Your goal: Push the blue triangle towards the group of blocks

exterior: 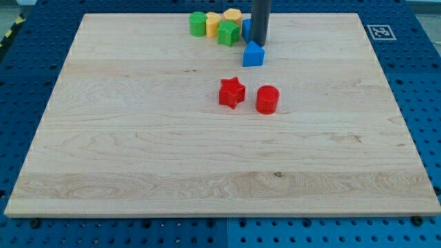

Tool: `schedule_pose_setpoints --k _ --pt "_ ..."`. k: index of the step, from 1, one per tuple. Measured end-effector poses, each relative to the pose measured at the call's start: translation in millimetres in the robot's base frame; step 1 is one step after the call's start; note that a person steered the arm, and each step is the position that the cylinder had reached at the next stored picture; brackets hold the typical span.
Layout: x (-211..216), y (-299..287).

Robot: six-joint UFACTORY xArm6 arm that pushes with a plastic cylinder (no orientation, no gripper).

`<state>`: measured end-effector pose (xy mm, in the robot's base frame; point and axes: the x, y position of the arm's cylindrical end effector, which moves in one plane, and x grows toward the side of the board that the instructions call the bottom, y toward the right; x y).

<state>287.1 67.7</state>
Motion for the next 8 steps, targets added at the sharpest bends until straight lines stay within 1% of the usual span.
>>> schedule_pose_setpoints --k 1,2,3,4,5,7,8 --pt "0.0 13.1" --pt "24.1 51.7" --pt "76.7 56.7" --pt "84.2 48.6" --pt "77.9 35.2" --pt "63.0 -21.5" --pt "60.1 -37.6"
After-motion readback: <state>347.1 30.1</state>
